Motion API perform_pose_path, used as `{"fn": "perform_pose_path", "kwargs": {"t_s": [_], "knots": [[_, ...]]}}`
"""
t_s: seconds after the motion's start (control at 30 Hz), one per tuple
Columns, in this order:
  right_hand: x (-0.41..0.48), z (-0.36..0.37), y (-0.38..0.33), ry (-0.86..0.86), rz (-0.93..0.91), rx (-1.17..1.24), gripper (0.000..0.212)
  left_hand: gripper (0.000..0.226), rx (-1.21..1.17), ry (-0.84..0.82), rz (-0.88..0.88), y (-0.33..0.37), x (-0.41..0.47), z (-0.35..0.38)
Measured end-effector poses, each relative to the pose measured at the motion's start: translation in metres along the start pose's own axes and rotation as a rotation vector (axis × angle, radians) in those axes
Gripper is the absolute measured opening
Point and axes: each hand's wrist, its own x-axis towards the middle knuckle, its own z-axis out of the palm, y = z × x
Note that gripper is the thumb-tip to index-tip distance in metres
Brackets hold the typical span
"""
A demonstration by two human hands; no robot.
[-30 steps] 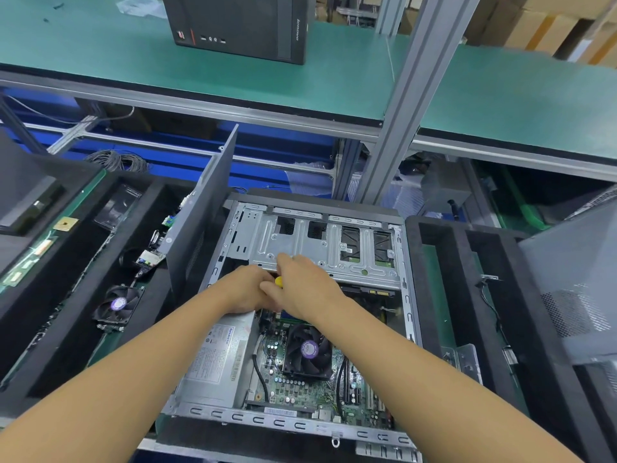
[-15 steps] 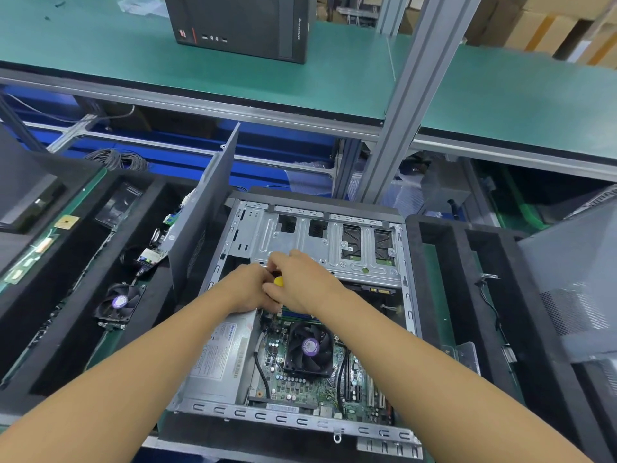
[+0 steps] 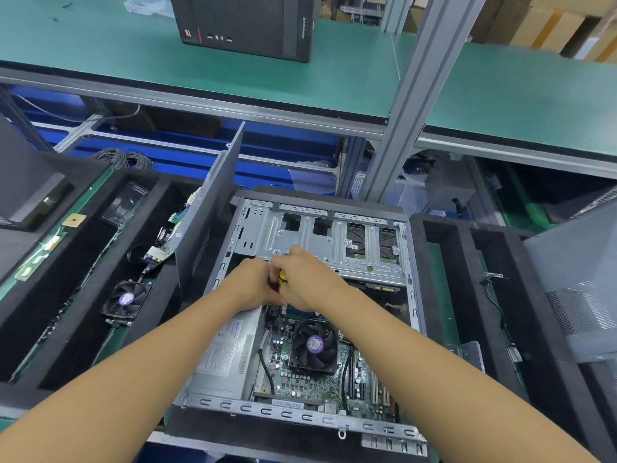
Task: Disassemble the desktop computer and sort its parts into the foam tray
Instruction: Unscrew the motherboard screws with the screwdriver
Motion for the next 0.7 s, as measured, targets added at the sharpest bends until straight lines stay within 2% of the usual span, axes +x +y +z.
{"fn": "perform_pose_path", "kwargs": {"t_s": [0.1, 0.2, 0.3, 0.37, 0.5, 0.6, 0.7], "knots": [[-0.001, 0.006, 0.001, 0.074, 0.028, -0.050, 0.027, 0.032, 0.012, 0.018, -0.012, 0.003, 0.000, 0.001], [0.001, 0.010, 0.001, 0.118, 0.085, -0.098, 0.035, 0.029, -0.024, -0.010, -0.026, 0.001, 0.000, 0.000], [0.001, 0.010, 0.000, 0.080, 0.036, -0.083, 0.021, 0.017, 0.034, -0.067, -0.030, 0.000, 0.002, -0.001], [-0.001, 0.008, 0.001, 0.063, -0.002, -0.048, 0.017, 0.009, 0.097, -0.143, -0.088, 0.000, 0.007, -0.001], [-0.004, 0.007, 0.004, 0.061, -0.022, 0.011, 0.022, 0.023, 0.267, -0.416, -0.197, 0.003, 0.018, -0.001], [-0.009, 0.006, 0.007, 0.070, -0.015, 0.061, 0.022, 0.023, 0.315, -0.602, -0.195, 0.003, 0.028, -0.002], [-0.013, 0.004, 0.010, 0.088, -0.027, 0.100, 0.021, 0.031, 0.407, -0.611, -0.196, 0.000, 0.036, 0.000]]}}
